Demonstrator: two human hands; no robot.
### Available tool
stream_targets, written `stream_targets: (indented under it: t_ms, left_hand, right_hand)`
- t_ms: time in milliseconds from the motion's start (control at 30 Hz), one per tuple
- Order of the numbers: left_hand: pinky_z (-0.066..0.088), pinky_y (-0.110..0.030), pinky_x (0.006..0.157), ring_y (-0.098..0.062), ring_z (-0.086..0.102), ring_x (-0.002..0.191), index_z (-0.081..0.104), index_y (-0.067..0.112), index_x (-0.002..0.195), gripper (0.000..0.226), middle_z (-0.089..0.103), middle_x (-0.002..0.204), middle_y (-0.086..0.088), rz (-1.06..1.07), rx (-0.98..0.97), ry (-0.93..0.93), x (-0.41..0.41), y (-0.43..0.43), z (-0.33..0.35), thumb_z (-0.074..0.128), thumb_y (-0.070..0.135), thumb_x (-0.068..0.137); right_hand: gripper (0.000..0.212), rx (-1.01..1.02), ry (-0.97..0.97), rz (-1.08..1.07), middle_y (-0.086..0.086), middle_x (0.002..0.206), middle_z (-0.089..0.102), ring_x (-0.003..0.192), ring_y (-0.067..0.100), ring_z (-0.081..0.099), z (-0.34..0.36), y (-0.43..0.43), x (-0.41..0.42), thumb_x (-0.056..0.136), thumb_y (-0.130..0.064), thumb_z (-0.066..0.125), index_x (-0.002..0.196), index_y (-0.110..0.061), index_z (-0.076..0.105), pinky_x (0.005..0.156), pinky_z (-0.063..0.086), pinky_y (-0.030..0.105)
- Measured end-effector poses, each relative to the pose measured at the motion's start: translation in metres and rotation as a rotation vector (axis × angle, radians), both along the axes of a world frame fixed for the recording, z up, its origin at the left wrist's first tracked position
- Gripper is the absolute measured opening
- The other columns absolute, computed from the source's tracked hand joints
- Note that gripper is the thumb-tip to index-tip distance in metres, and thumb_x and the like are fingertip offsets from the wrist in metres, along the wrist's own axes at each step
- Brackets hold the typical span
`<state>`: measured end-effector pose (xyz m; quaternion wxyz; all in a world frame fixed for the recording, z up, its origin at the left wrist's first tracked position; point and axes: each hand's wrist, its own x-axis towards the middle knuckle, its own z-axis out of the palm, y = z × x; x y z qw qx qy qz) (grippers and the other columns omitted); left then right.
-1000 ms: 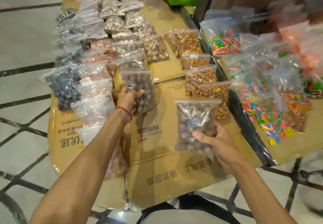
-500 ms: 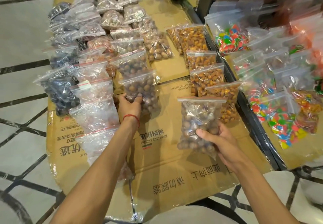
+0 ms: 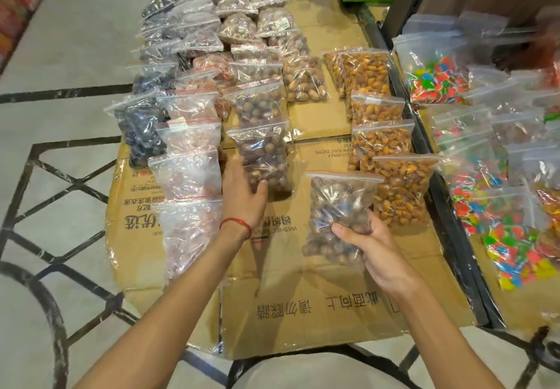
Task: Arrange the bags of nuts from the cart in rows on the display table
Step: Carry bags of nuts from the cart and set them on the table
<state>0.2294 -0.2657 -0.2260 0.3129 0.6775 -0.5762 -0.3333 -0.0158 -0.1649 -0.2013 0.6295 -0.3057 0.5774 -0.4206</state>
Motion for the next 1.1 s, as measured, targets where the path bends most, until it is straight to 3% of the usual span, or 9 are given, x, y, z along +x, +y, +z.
stream_targets:
  t_ms: [67, 167, 333, 467, 633, 767, 867, 933, 1100]
  left_hand:
    - [0.029, -0.046, 0.125, -0.029, 0.033, 0.149, 0.042, 0.010, 0.151, 0.060, 0.039, 0.157, -0.012, -0.108, -0.109, -0.174, -0.002, 0.026, 0.013, 0.060, 0.027, 0.096]
    - [0.041, -0.046, 0.116, -0.030, 0.043, 0.141, 0.053, 0.014, 0.143, 0.045, 0.045, 0.153, -0.010, -0.293, -0.276, -0.414, 0.000, 0.062, 0.028, 0.056, 0.031, 0.100]
    - [0.049, -0.053, 0.103, -0.033, 0.052, 0.130, 0.059, 0.012, 0.134, 0.044, 0.058, 0.141, -0.012, -0.360, -0.317, -0.696, 0.009, 0.106, 0.032, 0.049, 0.041, 0.103]
    - [0.046, -0.051, 0.109, -0.035, 0.052, 0.133, 0.058, 0.012, 0.137, 0.045, 0.060, 0.139, -0.012, -0.304, -0.278, -0.740, 0.018, 0.133, 0.029, 0.051, 0.041, 0.104]
    - [0.047, -0.045, 0.107, -0.031, 0.050, 0.135, 0.057, 0.014, 0.139, 0.048, 0.059, 0.140, -0.009, -0.248, -0.200, -0.810, 0.020, 0.155, 0.033, 0.049, 0.045, 0.103]
    - [0.050, -0.048, 0.105, -0.032, 0.050, 0.134, 0.057, 0.012, 0.139, 0.048, 0.058, 0.140, -0.011, -0.229, -0.147, -0.792, 0.024, 0.168, 0.031, 0.049, 0.044, 0.104]
    - [0.050, -0.047, 0.106, -0.032, 0.051, 0.133, 0.058, 0.011, 0.137, 0.046, 0.059, 0.137, -0.011, -0.220, -0.140, -0.796, 0.026, 0.174, 0.029, 0.048, 0.042, 0.104]
    - [0.050, -0.046, 0.106, -0.031, 0.051, 0.132, 0.058, 0.012, 0.138, 0.048, 0.059, 0.138, -0.010, -0.211, -0.110, -0.791, 0.025, 0.177, 0.028, 0.044, 0.043, 0.104]
    - [0.051, -0.048, 0.103, -0.030, 0.052, 0.130, 0.058, 0.014, 0.136, 0.048, 0.060, 0.136, -0.009, -0.225, -0.075, -0.786, 0.020, 0.179, 0.026, 0.040, 0.045, 0.103]
  right_hand:
    - [0.051, 0.012, -0.010, 0.014, 0.006, 0.105, 0.081, 0.102, 0.025, 0.077, -0.001, -0.006, 0.003, 0.071, -0.016, 0.086, 0.118, -0.013, 0.066, 0.099, 0.056, 0.047]
    - [0.053, 0.036, -0.023, 0.046, 0.006, 0.113, 0.080, 0.110, 0.026, 0.075, -0.007, -0.018, 0.004, 0.069, -0.019, 0.087, 0.119, -0.016, 0.067, 0.102, 0.054, 0.050]
    - [0.064, 0.064, -0.026, 0.177, 0.015, 0.125, 0.077, 0.100, 0.029, 0.075, -0.013, -0.037, 0.007, 0.068, -0.027, 0.091, 0.126, -0.014, 0.067, 0.075, 0.056, 0.042]
    - [0.060, 0.048, -0.055, 0.254, 0.010, 0.116, 0.080, 0.100, 0.028, 0.078, -0.012, -0.055, 0.022, 0.073, -0.014, 0.086, 0.129, -0.006, 0.065, 0.074, 0.064, 0.038]
    - [0.057, 0.045, -0.096, 0.307, 0.010, 0.123, 0.077, 0.104, 0.027, 0.077, -0.024, -0.081, 0.055, 0.081, -0.007, 0.083, 0.133, -0.007, 0.061, 0.088, 0.063, 0.042]
    - [0.055, 0.006, -0.091, 0.276, 0.005, 0.118, 0.078, 0.109, 0.031, 0.075, -0.034, -0.096, 0.081, 0.074, -0.017, 0.088, 0.123, -0.013, 0.065, 0.102, 0.059, 0.053]
    - [0.047, -0.101, 0.120, 0.256, -0.001, 0.115, 0.078, 0.105, 0.018, 0.076, -0.044, -0.096, 0.090, 0.080, -0.015, 0.091, 0.119, -0.020, 0.065, 0.099, 0.060, 0.040]
    - [0.054, -0.193, 0.277, 0.228, -0.008, 0.116, 0.075, 0.106, 0.011, 0.073, -0.049, -0.092, 0.092, 0.078, -0.024, 0.094, 0.122, -0.026, 0.062, 0.099, 0.059, 0.035]
    - [0.073, -0.220, 0.486, 0.224, -0.001, 0.132, 0.062, 0.120, 0.018, 0.061, -0.055, -0.084, 0.088, 0.077, -0.048, 0.091, 0.130, -0.025, 0.046, 0.108, 0.052, 0.045]
